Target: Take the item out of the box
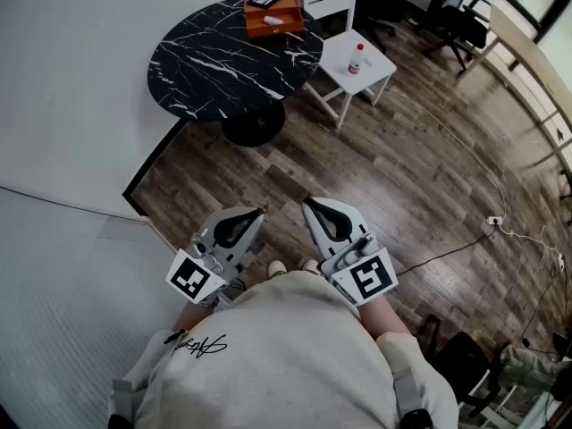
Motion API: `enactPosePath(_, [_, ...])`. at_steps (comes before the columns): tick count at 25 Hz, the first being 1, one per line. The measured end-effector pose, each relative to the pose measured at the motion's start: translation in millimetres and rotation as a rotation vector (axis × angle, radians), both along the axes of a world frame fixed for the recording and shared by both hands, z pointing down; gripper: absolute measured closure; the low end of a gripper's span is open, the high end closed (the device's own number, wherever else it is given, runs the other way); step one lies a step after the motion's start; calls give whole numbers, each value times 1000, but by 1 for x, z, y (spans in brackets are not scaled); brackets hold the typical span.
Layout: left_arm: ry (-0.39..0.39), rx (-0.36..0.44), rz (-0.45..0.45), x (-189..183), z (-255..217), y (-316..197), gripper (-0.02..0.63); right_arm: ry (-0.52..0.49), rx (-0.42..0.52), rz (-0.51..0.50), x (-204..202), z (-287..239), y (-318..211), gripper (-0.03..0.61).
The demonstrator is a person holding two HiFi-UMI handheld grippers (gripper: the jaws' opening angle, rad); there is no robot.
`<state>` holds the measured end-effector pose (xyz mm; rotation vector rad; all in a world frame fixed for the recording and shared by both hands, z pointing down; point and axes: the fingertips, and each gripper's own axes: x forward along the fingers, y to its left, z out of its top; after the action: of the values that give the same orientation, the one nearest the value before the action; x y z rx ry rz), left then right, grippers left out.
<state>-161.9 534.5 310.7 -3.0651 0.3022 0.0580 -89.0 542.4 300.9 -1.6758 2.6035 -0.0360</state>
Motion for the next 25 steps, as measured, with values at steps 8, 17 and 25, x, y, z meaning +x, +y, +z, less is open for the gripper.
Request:
enactPosePath(8, [-5, -4, -3, -5, 2, 6, 614, 16, 14, 3, 0, -1, 6, 569])
enactPosePath(17, [-7, -10, -12, -14, 5, 11, 614, 2, 18, -11, -12, -1, 8, 569])
enactPosePath(25, [1, 10, -11, -26, 5, 6, 614, -9, 21, 30, -14, -1, 0, 569])
